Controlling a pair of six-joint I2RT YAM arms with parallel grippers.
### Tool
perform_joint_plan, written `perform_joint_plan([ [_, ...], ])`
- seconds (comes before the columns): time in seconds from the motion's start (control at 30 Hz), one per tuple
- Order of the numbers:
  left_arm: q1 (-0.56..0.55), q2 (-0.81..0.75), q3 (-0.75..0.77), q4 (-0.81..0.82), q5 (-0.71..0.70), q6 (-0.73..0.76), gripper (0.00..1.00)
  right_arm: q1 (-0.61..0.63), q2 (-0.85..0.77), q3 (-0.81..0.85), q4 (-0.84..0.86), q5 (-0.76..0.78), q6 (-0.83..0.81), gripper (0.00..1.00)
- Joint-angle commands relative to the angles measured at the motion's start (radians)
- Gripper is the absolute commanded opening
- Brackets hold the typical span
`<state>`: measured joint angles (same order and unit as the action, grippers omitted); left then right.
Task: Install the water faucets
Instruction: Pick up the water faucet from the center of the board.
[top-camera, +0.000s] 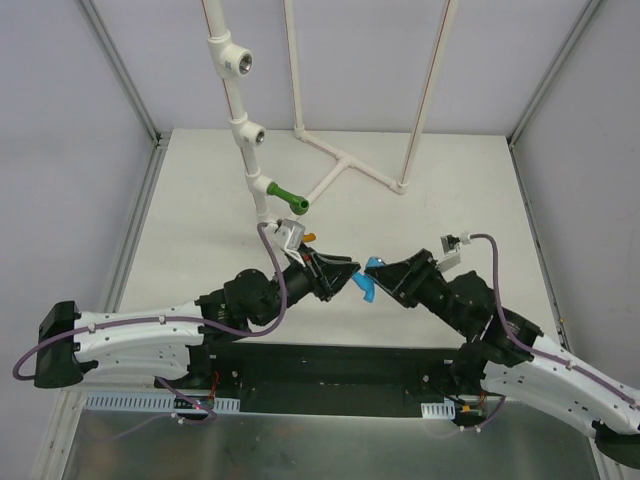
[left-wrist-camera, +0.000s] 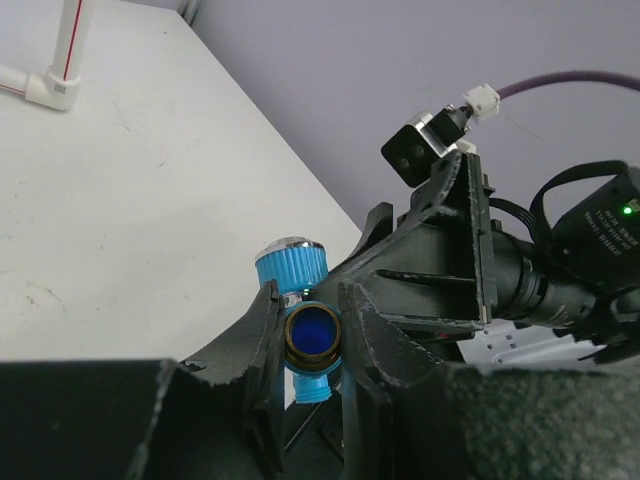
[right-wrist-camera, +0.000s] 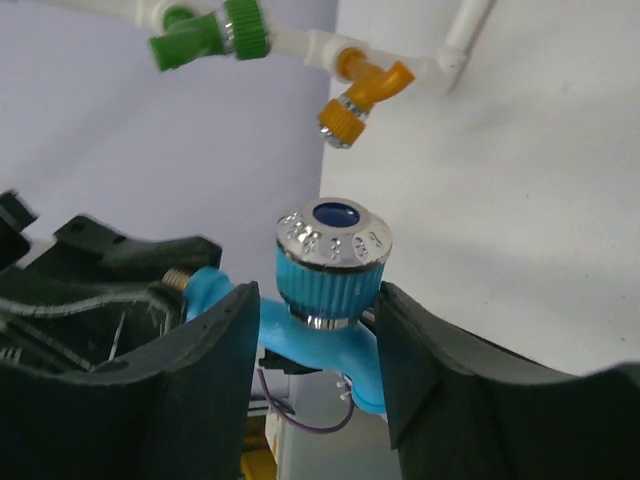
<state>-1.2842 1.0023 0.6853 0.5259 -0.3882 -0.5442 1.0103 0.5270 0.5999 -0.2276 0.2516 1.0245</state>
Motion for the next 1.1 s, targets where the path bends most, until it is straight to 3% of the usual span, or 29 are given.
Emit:
perform_joint_plan([
  [0.0, -0.006, -0.102, -0.068, 0.143, 0.029, -0.037, 0.00, 0.007, -0.136, -0.138, 0.390, -0.081, -0.158, 0.58],
  [0.23, -0.006, -0.180, -0.177, 0.388, 0.107, -0.089, 0.00, 0.007, -0.182, -0.253, 0.752, -0.241, -0.221, 0.62],
  [0.53, -0.006, -0.130, -0.197, 0.612, 0.183, -0.115, 0.00, 0.011, -0.061, -0.243, 0.993, -0.324, -0.196, 0.62],
  [0.83, -0.006, -0.044, -0.208, 0.858, 0.140, -0.051, 0.00, 0.034, 0.011, -0.183, 1.033, -0.305, -0.213, 0.56],
  [1.07, -0.006, 0.004, -0.176, 0.910, 0.146, -0.023, 0.00, 0.051, 0.011, -0.178, 1.065, -0.258, -0.245, 0.50],
])
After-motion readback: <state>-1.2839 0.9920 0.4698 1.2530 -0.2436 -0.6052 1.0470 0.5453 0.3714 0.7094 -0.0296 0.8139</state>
